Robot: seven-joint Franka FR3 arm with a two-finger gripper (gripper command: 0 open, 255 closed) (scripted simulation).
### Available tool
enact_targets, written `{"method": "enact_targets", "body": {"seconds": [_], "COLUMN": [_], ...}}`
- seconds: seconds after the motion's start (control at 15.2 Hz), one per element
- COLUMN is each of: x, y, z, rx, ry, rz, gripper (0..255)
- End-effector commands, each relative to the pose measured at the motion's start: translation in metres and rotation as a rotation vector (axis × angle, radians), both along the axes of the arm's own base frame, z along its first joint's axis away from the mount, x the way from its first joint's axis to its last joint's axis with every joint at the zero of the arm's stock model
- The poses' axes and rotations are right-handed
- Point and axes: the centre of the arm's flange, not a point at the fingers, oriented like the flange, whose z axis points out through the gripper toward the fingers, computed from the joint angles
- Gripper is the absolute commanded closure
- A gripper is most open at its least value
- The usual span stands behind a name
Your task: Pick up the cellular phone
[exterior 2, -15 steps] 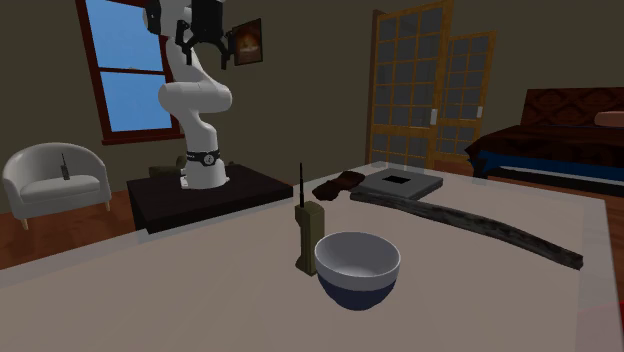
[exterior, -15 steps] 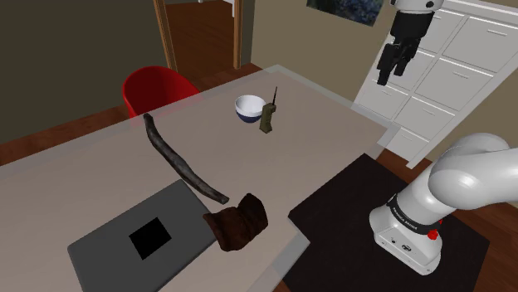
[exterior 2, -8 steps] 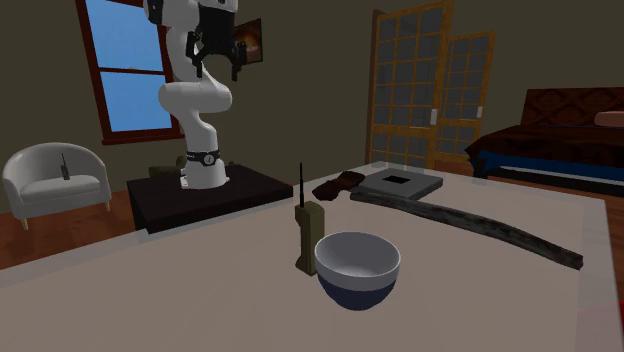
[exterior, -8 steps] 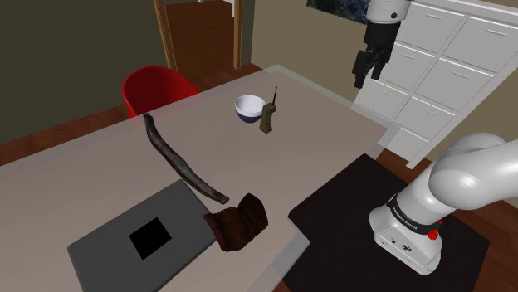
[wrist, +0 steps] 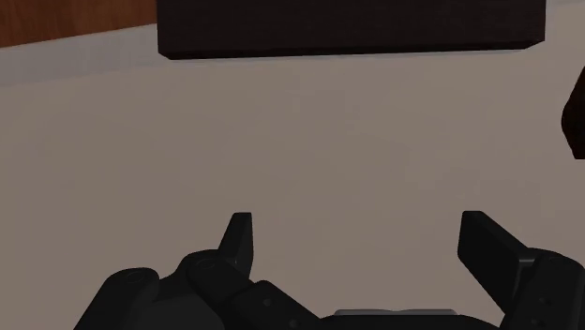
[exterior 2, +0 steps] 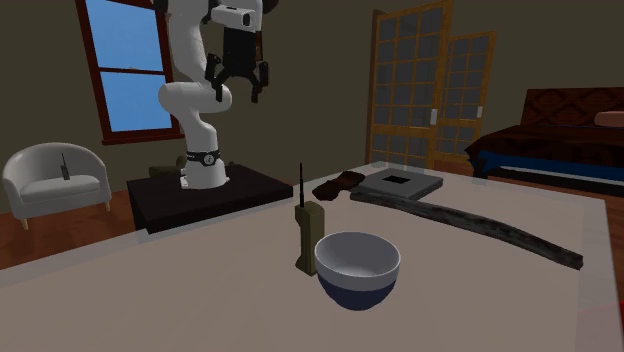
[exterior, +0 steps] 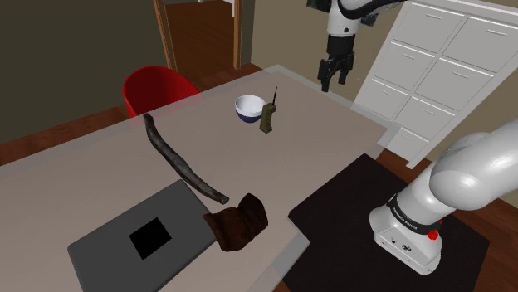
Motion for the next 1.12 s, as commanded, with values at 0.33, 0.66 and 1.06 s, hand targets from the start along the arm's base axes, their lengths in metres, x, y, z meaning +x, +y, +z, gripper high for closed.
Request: {"method": "enact_targets", "body": {"seconds": [0.33,0.66,1.06], "x": [0.080,0.135,0.201], "y": [0.008,0.014,0.022], "z": [-0.054,-0.094,-0.143], "rx": [0.007,0.012,0.018], "ry": [0.026,0.045,0.068], "rz": [-0.002,-0.004,-0.006], "gripper": [0,0,0]}}
